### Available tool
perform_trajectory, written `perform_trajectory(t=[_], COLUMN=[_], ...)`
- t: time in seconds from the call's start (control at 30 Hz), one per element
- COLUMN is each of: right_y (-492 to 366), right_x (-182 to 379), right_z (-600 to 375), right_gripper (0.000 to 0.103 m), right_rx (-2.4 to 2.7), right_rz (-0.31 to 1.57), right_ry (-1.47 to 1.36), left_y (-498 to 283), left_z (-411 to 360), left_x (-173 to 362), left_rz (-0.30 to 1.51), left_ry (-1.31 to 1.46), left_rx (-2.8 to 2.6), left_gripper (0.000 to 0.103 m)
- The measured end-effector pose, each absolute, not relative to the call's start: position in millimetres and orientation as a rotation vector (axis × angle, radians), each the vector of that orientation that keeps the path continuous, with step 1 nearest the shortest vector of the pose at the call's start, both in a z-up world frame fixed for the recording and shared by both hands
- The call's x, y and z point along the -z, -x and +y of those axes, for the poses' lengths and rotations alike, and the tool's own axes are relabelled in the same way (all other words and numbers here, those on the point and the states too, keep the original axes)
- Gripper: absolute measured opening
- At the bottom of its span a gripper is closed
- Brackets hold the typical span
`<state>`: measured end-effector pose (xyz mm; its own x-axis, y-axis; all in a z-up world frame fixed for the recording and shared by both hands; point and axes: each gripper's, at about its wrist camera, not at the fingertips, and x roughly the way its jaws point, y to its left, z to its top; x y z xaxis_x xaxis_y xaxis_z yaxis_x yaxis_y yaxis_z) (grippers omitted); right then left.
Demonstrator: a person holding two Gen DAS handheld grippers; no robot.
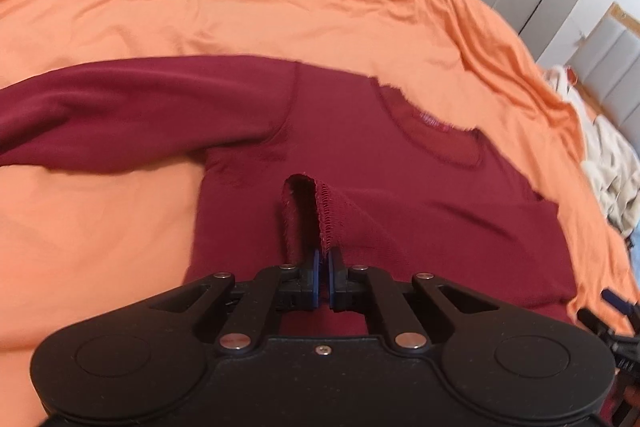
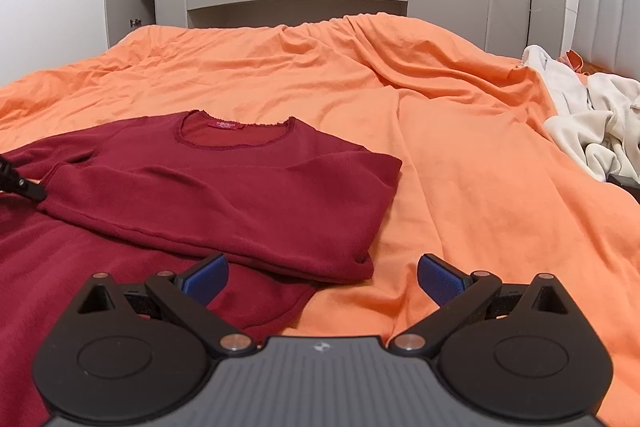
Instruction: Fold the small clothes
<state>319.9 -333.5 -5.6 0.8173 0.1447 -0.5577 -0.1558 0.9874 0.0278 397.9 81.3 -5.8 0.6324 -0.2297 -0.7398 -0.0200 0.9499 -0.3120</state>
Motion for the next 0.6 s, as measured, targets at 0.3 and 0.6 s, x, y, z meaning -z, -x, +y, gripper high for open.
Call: perform_trajectory(t=[0.3, 0.6], right_y=[-325, -337], right_x=[14, 35], right_z=[-328, -304], right_gripper=[0.103, 0.102], right_rx=[0.001, 0.054], right_rz=[0.622, 0.565], right_ry=[0.162, 0.442], left_y=[-383, -385], left_z=[92, 78], left_x=[12, 1], left_rz=[0.892, 0.791], left_ry=[0.292, 0.238], left_rx=[0.131, 0.002], left_gripper=[0.023, 0.073])
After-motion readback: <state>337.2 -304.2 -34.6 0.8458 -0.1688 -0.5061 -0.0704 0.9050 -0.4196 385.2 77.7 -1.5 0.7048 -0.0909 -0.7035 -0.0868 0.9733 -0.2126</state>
